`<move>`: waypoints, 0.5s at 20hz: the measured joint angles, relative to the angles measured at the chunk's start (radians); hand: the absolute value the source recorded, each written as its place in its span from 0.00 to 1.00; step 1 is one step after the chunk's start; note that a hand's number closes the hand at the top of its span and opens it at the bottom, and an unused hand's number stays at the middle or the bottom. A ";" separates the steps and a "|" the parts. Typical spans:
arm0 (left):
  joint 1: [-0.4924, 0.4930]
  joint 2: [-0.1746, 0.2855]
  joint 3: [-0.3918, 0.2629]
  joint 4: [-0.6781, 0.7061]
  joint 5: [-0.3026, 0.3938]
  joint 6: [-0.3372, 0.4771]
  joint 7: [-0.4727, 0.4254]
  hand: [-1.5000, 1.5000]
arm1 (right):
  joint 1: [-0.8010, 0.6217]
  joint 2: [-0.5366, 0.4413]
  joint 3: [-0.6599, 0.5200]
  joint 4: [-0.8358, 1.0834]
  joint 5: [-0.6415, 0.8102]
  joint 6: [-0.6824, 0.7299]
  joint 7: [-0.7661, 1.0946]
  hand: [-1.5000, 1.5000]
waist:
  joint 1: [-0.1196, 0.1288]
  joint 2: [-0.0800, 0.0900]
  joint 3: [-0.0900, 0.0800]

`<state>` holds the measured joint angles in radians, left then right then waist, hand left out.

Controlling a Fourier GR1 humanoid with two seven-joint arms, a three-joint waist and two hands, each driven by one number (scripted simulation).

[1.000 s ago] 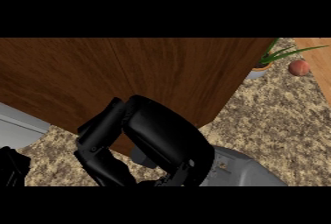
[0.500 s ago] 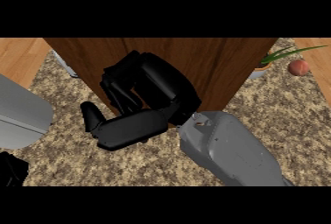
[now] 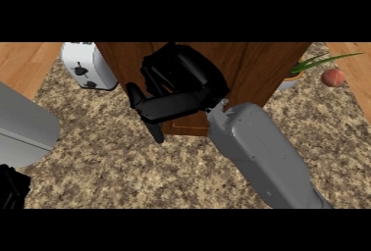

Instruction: Pick up the wine, place it into the cabinet and close the cabinet

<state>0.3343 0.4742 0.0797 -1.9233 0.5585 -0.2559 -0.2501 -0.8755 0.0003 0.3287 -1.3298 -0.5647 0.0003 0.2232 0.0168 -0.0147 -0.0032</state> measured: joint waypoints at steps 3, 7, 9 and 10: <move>-0.010 -0.004 0.002 -0.010 -0.002 0.005 0.022 1.00 | -0.008 -0.003 -0.014 0.036 0.000 0.049 -0.024 1.00 | 0.003 -0.007 -0.002; -0.017 -0.005 0.009 -0.008 -0.002 0.002 0.032 1.00 | -0.018 -0.012 -0.023 0.081 0.000 0.124 -0.067 1.00 | 0.013 -0.015 -0.005; -0.018 -0.009 0.010 0.007 -0.007 -0.007 0.021 1.00 | -0.022 -0.018 -0.024 0.097 0.002 0.156 -0.082 1.00 | 0.016 -0.017 -0.009; -0.016 -0.009 0.010 0.002 -0.009 -0.010 0.022 1.00 | -0.027 -0.023 -0.026 0.107 0.002 0.171 -0.087 1.00 | 0.020 -0.019 -0.009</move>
<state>0.3179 0.4653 0.0892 -1.9212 0.5494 -0.2656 -0.2284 -0.9021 -0.0223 0.3024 -1.2228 -0.5631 0.1716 0.1364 0.0366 -0.0333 -0.0125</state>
